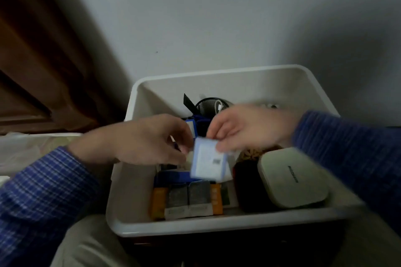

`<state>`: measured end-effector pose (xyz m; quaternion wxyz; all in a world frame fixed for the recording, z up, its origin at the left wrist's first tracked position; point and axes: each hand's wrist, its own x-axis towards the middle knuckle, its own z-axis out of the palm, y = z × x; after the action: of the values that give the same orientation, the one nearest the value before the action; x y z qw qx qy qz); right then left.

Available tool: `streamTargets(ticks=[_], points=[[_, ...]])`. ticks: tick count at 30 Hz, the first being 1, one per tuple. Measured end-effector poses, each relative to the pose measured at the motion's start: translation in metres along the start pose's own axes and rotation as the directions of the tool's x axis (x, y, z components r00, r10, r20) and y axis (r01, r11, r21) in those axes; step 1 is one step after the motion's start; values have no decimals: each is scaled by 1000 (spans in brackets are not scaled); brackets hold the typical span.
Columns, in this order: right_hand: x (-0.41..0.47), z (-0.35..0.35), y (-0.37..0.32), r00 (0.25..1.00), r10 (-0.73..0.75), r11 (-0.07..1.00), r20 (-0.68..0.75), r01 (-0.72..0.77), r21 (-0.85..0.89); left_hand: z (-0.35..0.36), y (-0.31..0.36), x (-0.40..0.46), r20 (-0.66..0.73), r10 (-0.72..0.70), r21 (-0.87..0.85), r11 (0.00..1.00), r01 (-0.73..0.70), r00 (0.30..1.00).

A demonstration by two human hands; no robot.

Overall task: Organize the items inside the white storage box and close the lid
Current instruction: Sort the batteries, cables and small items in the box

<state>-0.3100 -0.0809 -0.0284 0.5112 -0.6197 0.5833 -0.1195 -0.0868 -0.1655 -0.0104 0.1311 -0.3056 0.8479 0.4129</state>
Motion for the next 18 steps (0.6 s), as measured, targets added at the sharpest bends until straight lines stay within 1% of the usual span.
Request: streamTargets(ticks=[2, 3, 5, 6, 8, 10, 11, 13, 16, 18], points=[[-18, -43, 7, 998, 22, 997, -62, -26, -73, 0, 4, 3, 27, -25, -86, 996, 27, 999], [-26, -59, 12, 994, 43, 994, -99, -52, -91, 6, 8, 8, 49, -26, -79, 996, 30, 998], [-33, -73, 24, 987, 76, 990, -143, -91, -105, 28, 17, 24, 55, 10, 55, 998, -13, 998], [-33, -70, 30, 987, 84, 988, -136, -101, -120, 41, 21, 33, 60, 32, 128, 991, -39, 998], [-29, -54, 38, 992, 93, 980, -90, -107, -168, 64, 25, 50, 70, 62, 217, 973, -75, 996], [-26, -37, 44, 994, 112, 975, -15, -113, -192, 78, 24, 65, 47, 64, 297, 952, -75, 997], [-26, -34, 45, 992, 122, 973, 11, -118, -196, 82, 23, 70, 44, 72, 315, 946, -82, 996], [-33, -40, 46, 988, 148, 964, 53, -132, -229, 87, 22, 78, 61, 102, 290, 950, -115, 993], [-52, -56, 43, 976, 200, 900, 80, -151, -408, 94, 24, 86, 55, 122, 301, 944, -133, 991], [-59, -53, 44, 964, 252, 833, 88, -170, -527, 101, 28, 91, 37, 164, 376, 912, -166, 986]])
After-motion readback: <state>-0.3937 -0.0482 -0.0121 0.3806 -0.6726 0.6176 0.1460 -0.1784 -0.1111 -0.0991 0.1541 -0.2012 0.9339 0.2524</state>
